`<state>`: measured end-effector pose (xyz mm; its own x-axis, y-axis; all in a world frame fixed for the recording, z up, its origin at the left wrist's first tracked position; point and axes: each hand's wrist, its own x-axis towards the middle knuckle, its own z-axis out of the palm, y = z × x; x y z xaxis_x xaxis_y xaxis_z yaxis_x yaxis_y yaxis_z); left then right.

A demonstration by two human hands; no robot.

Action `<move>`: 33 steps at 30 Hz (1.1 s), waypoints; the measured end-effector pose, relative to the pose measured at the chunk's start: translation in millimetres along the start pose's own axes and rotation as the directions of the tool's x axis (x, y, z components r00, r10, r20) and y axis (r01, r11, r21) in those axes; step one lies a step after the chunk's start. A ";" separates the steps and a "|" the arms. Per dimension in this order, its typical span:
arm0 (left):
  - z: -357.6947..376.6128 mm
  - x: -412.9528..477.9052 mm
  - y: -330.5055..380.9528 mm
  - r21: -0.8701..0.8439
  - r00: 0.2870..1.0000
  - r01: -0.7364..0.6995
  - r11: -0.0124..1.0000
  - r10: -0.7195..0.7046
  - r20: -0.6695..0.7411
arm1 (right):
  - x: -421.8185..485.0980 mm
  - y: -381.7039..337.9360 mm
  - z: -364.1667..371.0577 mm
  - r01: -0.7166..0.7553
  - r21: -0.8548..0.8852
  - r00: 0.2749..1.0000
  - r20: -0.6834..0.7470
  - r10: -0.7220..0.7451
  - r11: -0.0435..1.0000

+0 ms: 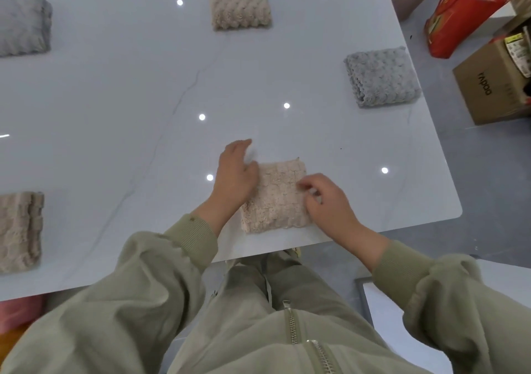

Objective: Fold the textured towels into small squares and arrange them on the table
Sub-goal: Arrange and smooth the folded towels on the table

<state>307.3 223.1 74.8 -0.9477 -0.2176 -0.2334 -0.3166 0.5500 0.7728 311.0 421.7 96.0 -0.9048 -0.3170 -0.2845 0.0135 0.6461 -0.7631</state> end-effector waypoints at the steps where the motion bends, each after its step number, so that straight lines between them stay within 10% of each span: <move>1: -0.3 -9.2 -3.0 -0.098 0.996 0.059 0.993 -0.065 -0.064 | 4.8 4.4 0.5 -0.029 0.028 0.998 -0.052 0.031 0.999; 19: 23.9 -39.7 0.9 -0.549 0.927 0.307 0.777 -0.375 -0.013 | 24.7 -2.8 31.5 -0.191 0.165 0.982 0.049 0.185 0.968; 26: 26.4 -44.6 -8.9 0.008 0.993 0.059 0.998 -0.058 -0.104 | 23.3 4.8 32.2 0.072 -0.343 0.996 0.074 -0.050 0.936; 33: 15.6 -51.7 -13.5 0.443 0.996 -0.031 0.896 0.063 -0.058 | 24.0 6.1 18.2 0.116 -0.449 0.992 0.089 -0.085 0.886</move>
<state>359.9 239.6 67.2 -0.9618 -0.2291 -0.1496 -0.2722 0.8568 0.4380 297.2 405.4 73.9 -0.8612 -0.4311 -0.2693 -0.2839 0.8474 -0.4487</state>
